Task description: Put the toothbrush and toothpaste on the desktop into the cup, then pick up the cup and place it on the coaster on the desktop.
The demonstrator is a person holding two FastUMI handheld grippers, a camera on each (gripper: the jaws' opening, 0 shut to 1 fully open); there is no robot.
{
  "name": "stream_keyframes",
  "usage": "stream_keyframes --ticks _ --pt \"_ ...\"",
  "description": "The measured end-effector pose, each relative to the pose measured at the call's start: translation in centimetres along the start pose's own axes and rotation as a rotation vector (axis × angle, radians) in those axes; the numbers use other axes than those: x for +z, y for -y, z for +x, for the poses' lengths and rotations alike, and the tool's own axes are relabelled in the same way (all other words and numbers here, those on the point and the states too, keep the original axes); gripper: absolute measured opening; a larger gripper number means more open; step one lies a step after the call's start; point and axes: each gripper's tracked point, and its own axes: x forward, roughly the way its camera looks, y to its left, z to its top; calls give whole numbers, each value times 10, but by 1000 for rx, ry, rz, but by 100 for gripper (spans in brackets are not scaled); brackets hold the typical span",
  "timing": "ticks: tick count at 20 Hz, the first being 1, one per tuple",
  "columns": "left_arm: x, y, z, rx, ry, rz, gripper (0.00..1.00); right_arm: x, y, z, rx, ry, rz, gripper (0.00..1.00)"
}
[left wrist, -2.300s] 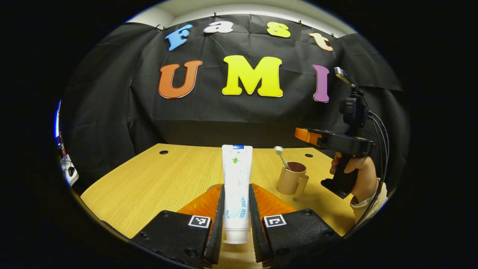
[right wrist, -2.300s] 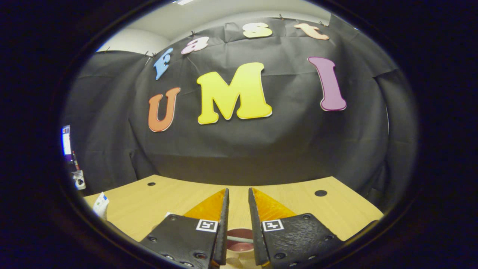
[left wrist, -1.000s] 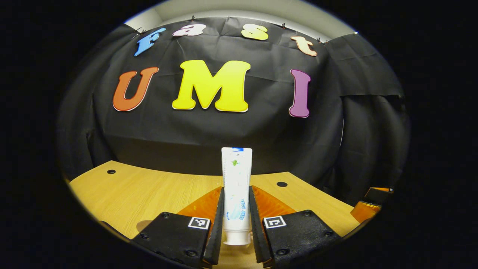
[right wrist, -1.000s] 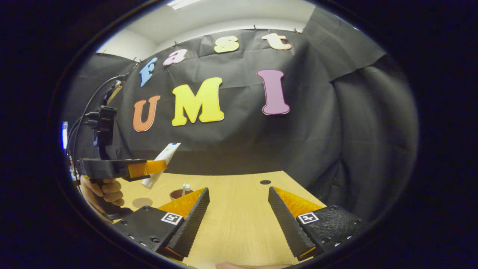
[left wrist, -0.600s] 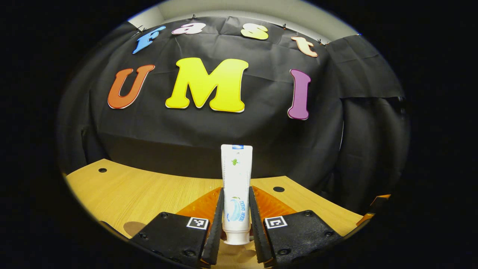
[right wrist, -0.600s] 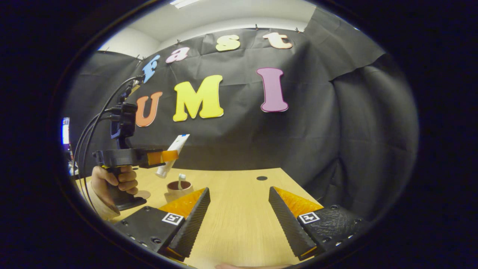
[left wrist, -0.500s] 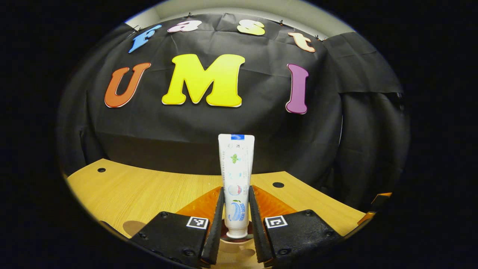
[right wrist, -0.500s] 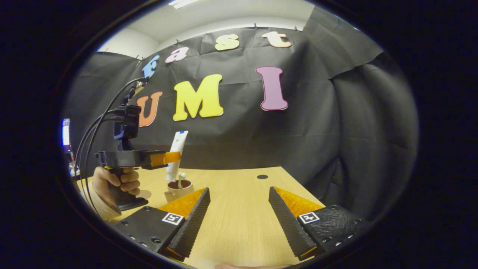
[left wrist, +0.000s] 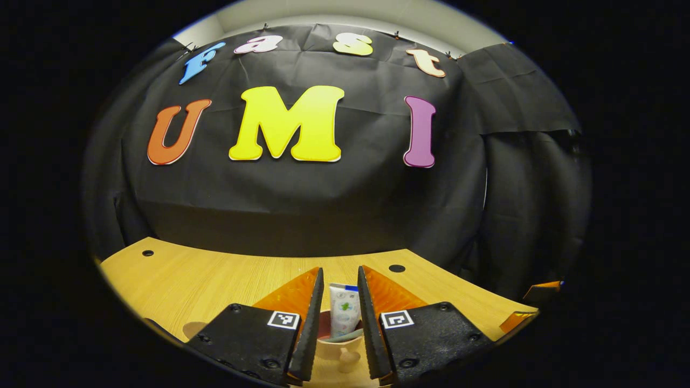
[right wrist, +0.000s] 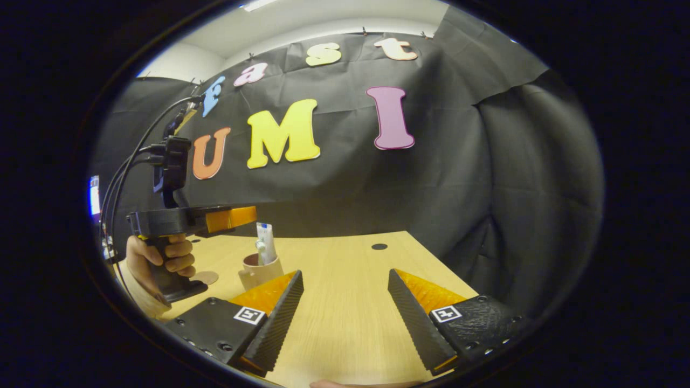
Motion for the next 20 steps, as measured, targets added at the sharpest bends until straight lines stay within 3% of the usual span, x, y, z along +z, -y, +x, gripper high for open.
stream_keyframes --ticks 1,4,5,6,9,10,11,12,20 --pt "1 0 -6 -3 1 -1 41 1 -3 0 2 -2 -4 96" --pt "6 5 -24 -38 10 -32 53 0 -14 -1 10 -16 -19 96" --pt "9 0 -31 -26 14 -30 66 0 -19 -1 17 -23 -25 96" --pt "10 -6 -37 -9 18 -26 73 -1 -25 0 25 -31 -34 96" --pt "10 -22 -55 29 6 -19 77 -1 -44 3 49 -53 -48 96" --pt "8 -25 -61 34 -8 -17 90 -3 -50 4 55 -66 -51 96" --pt "6 -32 -68 52 -19 -8 84 -4 -56 6 61 -78 -56 92" --pt "5 -41 -75 77 -29 5 96 -3 -64 8 70 -89 -59 96" --pt "-6 -91 -126 169 -48 -4 96 0 -111 21 92 -142 -135 96"
